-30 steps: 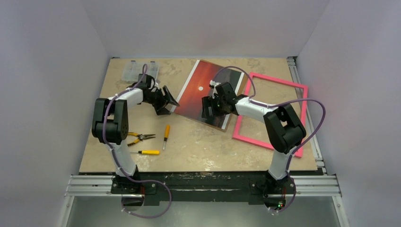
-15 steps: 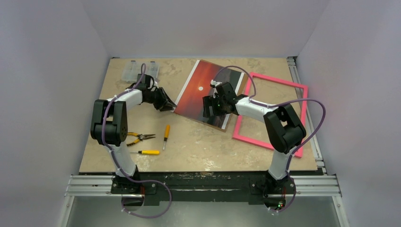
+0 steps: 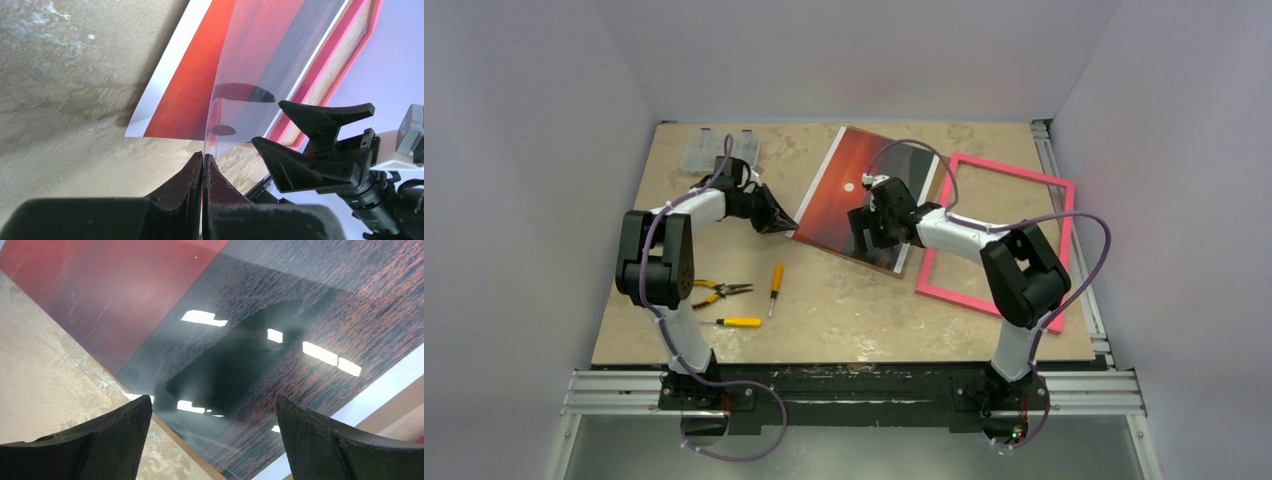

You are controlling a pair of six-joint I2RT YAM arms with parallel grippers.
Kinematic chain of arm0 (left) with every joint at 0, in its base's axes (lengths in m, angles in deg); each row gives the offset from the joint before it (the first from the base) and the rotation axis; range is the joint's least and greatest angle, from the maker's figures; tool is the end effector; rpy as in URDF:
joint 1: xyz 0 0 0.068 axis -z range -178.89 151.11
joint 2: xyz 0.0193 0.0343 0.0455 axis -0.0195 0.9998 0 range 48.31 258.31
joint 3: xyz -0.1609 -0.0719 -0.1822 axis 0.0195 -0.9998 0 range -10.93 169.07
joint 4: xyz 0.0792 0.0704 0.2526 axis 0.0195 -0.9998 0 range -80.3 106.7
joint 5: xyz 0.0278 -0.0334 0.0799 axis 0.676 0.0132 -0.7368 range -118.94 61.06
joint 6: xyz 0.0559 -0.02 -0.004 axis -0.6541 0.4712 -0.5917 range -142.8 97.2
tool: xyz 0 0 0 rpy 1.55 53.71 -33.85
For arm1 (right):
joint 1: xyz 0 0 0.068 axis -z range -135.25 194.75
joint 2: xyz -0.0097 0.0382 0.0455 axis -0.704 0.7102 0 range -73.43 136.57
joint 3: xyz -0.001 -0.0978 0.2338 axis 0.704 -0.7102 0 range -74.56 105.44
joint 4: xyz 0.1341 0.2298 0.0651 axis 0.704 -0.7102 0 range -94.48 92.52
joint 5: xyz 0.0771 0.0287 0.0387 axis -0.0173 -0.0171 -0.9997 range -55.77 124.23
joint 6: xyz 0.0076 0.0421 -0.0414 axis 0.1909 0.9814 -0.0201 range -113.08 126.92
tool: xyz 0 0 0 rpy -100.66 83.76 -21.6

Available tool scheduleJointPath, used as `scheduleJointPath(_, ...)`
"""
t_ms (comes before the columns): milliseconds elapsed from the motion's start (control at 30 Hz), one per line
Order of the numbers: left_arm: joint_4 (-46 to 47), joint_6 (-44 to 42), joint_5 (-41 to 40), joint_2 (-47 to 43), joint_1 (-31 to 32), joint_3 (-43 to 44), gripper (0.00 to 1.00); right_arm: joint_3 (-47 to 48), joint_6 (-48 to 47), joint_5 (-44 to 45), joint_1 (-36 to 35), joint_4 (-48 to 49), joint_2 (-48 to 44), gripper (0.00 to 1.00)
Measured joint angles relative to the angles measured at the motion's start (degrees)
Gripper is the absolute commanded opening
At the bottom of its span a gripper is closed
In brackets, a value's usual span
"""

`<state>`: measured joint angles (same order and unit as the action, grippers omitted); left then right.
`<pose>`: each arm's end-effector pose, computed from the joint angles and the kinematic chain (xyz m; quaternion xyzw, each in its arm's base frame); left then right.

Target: Take the photo out of the frame

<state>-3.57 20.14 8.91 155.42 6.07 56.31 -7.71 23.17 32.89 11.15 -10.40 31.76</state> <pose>0.3787 -0.0596 0.1331 -0.2185 0.8914 -0.3854 0.0955 0.3303 0.2208 0.1440 -0.1461 0.9320 0.1498 0.2960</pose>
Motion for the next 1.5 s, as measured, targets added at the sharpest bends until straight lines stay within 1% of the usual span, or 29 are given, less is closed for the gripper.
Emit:
scheduleJointPath(133, 0.0, 0.13, 0.96, 0.0, 0.0, 0.0, 0.0, 0.74, -2.75, 6.32, -4.37, -1.2, -1.09, 0.93)
scheduleJointPath(333, -0.44, 0.92, 1.86, 0.0, 0.0, 0.15, 0.0, 7.28, -9.79, 19.98, -14.71, -2.82, -0.7, 0.89)
scheduleJointPath(433, -0.81, 0.98, 2.23, 0.0, 0.0, 0.66, 0.0, 12.44, -14.27, 27.96, -19.58, -2.78, 2.38, 0.83)
scheduleJointPath(567, -1.2, 0.98, 2.58, 0.0, 0.0, 1.29, 0.0, 17.25, -19.54, 36.2, -23.85, -2.93, 8.2, 0.78)
scheduleJointPath(633, -1.44, 0.98, 2.67, 0.0, 0.0, 1.55, 0.0, 17.7, -21.97, 38.82, -24.9, -2.93, 10.49, 0.74)
scheduleJointPath(700, -1.62, 0.98, 2.73, 0.0, 0.0, 1.79, 0.0, 17.7, -24.09, 40.89, -25.33, -3.02, 12.17, 0.67)
scheduleJointPath(767, -1.73, 0.98, 2.75, 0.0, 0.0, 2.01, 0.0, 17.7, -26.03, 42.69, -25.42, -2.62, 13.64, 0.62)
scheduleJointPath(967, -1.88, 0.96, 2.82, 0.0, 0.0, 2.51, 0.0, 17.7, -30.45, 46.88, -25.51, -0.61, 15.61, 0.58)
scheduleJointPath(1500, -1.92, 0.96, 3.52, 0.0, 0.0, 2.73, 0.0, 19.21, -37.11, 53.16, -26.18, 3.74, 20.2, 0.4)
